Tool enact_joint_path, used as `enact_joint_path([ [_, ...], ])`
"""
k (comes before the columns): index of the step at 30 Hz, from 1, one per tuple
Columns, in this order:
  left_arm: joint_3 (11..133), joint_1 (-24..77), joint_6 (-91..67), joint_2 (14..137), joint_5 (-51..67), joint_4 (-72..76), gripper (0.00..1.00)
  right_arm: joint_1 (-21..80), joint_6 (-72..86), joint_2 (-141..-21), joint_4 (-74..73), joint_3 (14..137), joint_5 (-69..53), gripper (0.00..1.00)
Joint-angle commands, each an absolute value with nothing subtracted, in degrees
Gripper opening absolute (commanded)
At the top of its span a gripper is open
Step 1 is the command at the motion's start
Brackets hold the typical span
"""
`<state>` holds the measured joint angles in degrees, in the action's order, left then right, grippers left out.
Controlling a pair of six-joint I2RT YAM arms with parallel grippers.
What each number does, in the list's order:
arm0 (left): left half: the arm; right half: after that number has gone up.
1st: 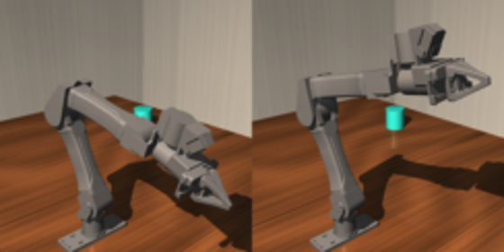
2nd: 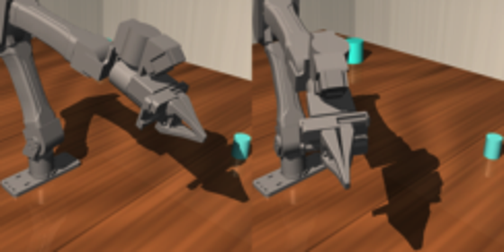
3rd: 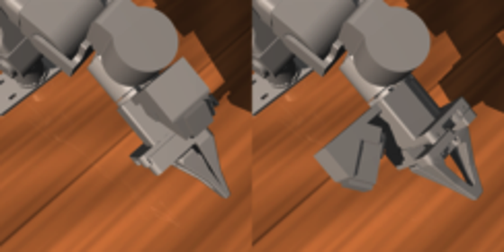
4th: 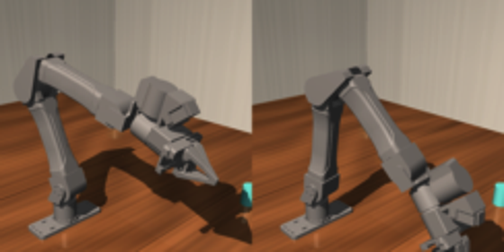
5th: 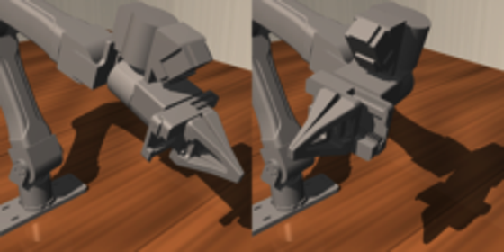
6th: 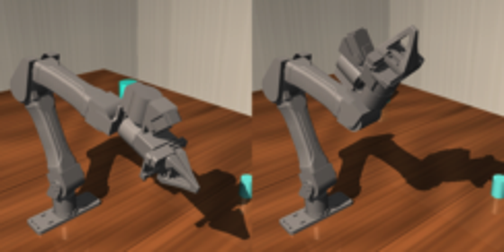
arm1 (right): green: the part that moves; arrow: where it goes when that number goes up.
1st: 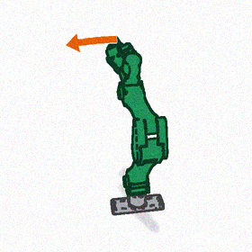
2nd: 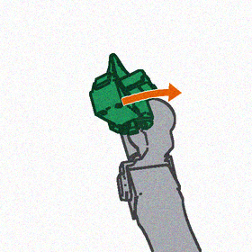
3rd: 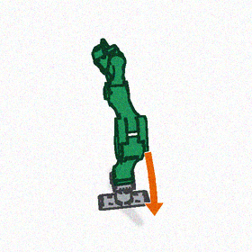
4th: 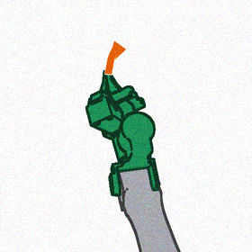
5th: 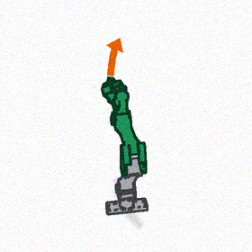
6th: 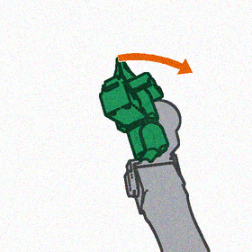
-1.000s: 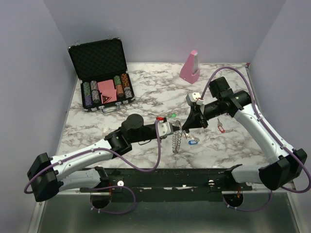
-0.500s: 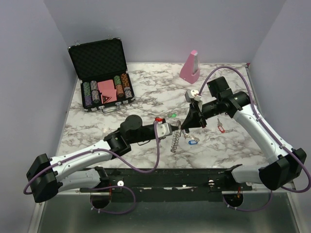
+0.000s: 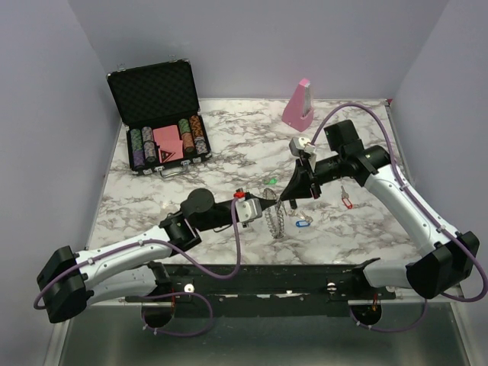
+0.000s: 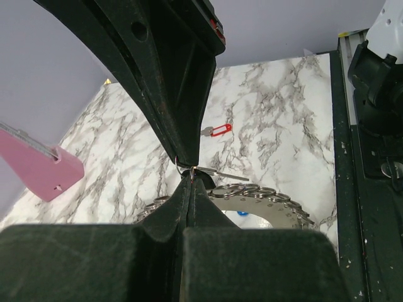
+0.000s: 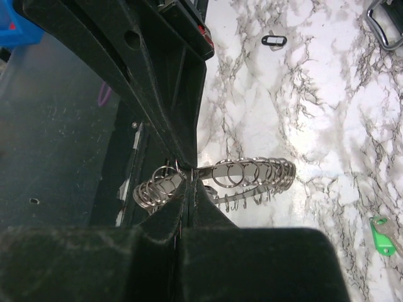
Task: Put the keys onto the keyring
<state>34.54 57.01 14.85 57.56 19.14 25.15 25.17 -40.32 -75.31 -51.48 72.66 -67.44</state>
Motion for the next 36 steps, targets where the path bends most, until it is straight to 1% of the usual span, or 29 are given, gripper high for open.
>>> enact_joint_path([
  [1,33.7,57.5,14.7,55.9,18.9,32.3,0.00,25.3,-37.3,-75.6,-47.7,71.5,-70.2,0.00],
  [15,29.6,57.4,12.0,55.2,18.5,41.3,0.00,24.6,-33.2,-75.7,-44.3,69.9,-72.8,0.00],
  [22,26.7,57.3,9.0,55.8,16.8,49.9,0.00,24.6,-31.1,-75.7,-42.4,68.6,-75.9,0.00],
  [28,23.6,57.1,5.3,58.2,15.0,60.7,0.00,24.4,-27.4,-75.5,-38.9,67.2,-78.8,0.00],
  [34,19.8,57.1,0.4,63.1,12.6,76.1,0.00,24.0,-22.9,-75.0,-34.5,65.4,-81.6,0.00],
  [36,19.2,57.0,-1.3,64.4,12.0,79.2,0.00,23.7,-20.8,-74.6,-32.4,64.3,-82.4,0.00],
])
